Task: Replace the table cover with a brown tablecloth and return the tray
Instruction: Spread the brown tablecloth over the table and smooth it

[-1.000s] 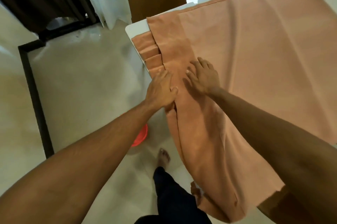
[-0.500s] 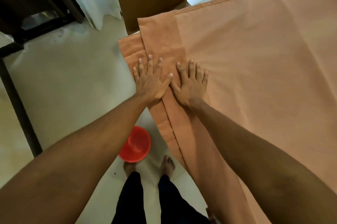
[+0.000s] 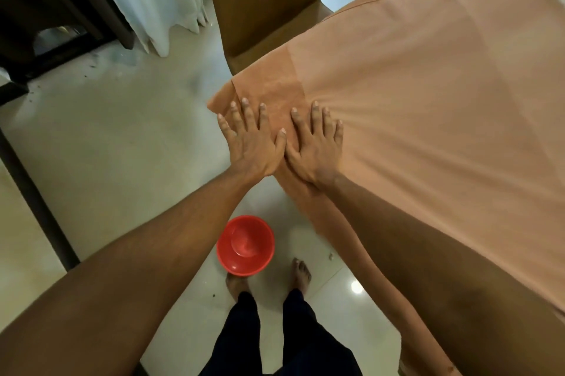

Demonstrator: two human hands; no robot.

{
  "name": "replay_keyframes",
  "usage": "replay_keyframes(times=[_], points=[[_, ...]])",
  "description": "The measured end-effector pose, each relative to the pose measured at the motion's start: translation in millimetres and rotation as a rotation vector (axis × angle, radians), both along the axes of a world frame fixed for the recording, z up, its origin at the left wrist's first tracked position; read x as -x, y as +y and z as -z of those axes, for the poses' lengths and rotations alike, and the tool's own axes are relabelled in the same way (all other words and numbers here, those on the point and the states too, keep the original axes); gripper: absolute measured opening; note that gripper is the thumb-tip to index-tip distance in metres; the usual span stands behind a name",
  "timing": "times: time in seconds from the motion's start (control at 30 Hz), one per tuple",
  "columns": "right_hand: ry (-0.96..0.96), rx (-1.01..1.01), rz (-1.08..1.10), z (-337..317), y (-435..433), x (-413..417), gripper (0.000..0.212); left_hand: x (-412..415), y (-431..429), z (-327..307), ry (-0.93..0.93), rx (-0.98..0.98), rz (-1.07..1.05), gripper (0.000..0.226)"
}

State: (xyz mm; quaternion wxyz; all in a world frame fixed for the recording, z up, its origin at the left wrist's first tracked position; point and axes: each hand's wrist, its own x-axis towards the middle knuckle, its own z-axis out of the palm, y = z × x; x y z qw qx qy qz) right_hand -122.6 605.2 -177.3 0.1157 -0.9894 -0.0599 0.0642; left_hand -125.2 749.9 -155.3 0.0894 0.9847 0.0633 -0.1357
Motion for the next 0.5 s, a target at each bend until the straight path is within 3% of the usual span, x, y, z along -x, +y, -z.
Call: replay_keyframes(times=[0.1, 0.23, 0.33, 0.43, 0.5], points=[[-0.03, 0.027, -0.018, 3, 17, 14, 0.074, 11, 15, -2, 0.041, -0.052, 0.048, 0.077], [-0.021, 0.03, -0.065, 5, 36, 36, 0.085, 38, 42, 7, 0.118, 0.016, -0.065, 0.066], [0.023, 0.04, -0.107, 4, 46, 57, 0.088, 44, 53, 0, -0.015, 0.063, -0.136, 0.045], [0.063, 0.01, -0.139, 2, 50, 71, 0.09, 29, 57, -18, -0.187, 0.248, -0.179, 0.026], [0.105, -0.067, -0.149, -4, 47, 71, 0.088, 17, 55, -26, -0.253, 0.298, -0.129, 0.028]])
